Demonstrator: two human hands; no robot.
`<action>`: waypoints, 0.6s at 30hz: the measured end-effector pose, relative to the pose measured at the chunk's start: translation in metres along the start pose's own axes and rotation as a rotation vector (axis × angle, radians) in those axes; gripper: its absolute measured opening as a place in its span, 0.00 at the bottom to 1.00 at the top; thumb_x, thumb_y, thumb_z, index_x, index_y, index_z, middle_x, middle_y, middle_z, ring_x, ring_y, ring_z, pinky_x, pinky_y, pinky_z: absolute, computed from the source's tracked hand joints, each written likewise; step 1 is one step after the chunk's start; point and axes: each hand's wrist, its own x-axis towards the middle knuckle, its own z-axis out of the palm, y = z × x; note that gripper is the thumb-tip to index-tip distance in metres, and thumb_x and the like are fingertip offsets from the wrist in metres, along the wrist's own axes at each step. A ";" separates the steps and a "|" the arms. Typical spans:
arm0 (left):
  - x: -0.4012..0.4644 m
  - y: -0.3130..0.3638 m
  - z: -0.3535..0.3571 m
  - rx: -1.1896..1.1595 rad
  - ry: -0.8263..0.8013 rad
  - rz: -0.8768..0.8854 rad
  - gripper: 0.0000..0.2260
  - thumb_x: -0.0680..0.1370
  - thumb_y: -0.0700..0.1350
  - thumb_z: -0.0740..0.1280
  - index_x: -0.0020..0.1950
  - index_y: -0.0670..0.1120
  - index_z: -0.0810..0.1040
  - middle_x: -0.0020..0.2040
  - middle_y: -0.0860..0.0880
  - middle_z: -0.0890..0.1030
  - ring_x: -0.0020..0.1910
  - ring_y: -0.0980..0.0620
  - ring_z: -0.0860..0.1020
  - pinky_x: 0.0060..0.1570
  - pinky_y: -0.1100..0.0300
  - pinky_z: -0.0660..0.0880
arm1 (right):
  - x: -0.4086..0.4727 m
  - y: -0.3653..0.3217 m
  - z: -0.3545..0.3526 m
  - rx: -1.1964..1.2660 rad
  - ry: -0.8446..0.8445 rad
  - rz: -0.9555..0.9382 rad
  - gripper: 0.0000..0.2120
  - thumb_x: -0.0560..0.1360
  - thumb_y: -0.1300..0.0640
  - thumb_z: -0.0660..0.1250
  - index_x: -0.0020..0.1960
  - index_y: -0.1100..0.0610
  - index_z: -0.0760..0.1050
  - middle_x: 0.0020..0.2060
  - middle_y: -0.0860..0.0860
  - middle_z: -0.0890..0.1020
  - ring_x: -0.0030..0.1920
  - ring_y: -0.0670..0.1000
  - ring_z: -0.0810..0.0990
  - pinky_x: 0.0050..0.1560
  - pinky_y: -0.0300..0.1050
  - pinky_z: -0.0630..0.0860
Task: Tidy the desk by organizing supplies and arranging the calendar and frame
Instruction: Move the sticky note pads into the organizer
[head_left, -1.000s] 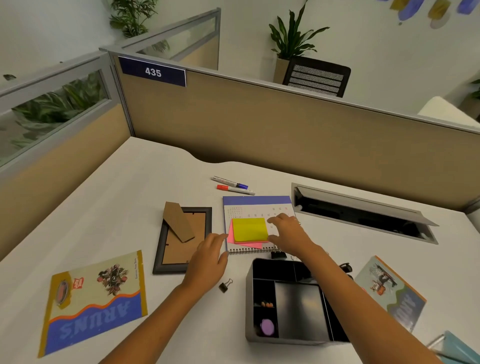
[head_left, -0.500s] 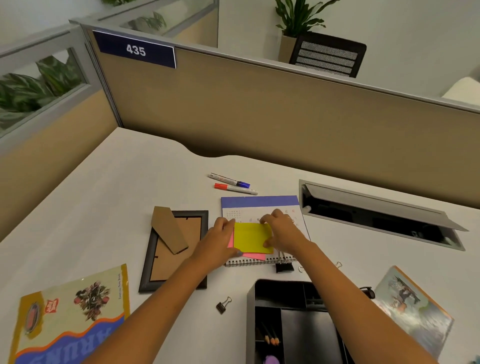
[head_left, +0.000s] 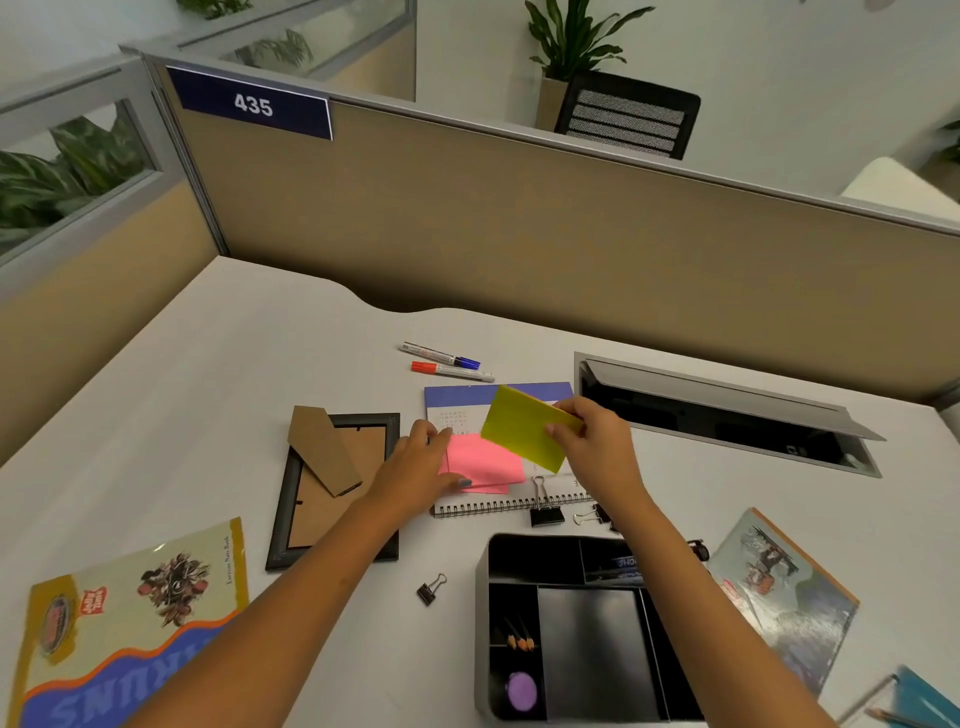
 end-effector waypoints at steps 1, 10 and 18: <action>0.002 0.002 0.000 0.016 -0.009 -0.010 0.34 0.74 0.58 0.66 0.75 0.46 0.58 0.68 0.47 0.61 0.66 0.45 0.64 0.59 0.51 0.70 | -0.007 -0.002 -0.006 0.074 0.036 0.031 0.06 0.74 0.61 0.68 0.51 0.58 0.78 0.41 0.50 0.78 0.42 0.52 0.75 0.36 0.36 0.69; 0.015 0.014 0.001 0.187 -0.028 -0.035 0.29 0.75 0.59 0.66 0.69 0.44 0.65 0.64 0.45 0.64 0.61 0.44 0.67 0.53 0.51 0.74 | -0.081 -0.012 -0.044 0.633 0.057 0.255 0.09 0.77 0.48 0.61 0.54 0.49 0.75 0.47 0.47 0.80 0.46 0.49 0.81 0.39 0.46 0.82; 0.016 0.019 0.004 0.277 0.050 -0.018 0.27 0.73 0.58 0.68 0.68 0.47 0.66 0.62 0.45 0.67 0.59 0.45 0.67 0.52 0.53 0.71 | -0.108 0.003 -0.044 0.234 -0.099 -0.069 0.07 0.80 0.55 0.57 0.51 0.44 0.72 0.46 0.44 0.76 0.43 0.42 0.77 0.33 0.37 0.78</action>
